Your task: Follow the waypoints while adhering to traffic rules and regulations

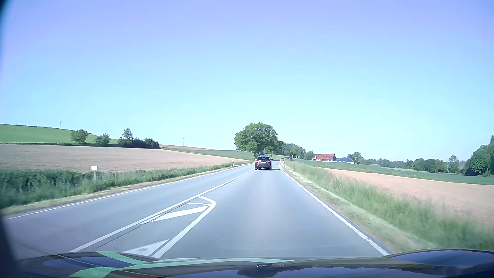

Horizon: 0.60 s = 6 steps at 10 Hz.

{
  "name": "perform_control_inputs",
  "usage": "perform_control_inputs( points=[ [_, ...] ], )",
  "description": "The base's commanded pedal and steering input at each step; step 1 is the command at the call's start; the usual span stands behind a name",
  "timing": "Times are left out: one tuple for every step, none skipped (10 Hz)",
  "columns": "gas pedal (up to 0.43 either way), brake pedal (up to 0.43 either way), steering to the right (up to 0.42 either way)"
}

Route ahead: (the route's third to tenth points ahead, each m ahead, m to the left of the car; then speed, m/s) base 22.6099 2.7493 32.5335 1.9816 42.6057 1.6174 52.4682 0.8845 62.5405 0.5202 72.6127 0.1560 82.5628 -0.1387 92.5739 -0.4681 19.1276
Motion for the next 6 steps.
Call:
perform_control_inputs(
  points=[
    [0.228,0.0,0.003],
    [0.228,0.0,0.003],
    [0.228,0.0,0.003],
    [0.228,0.0,0.003],
    [0.228,0.0,0.003],
    [0.22,0.0,0.003]
  ],
)
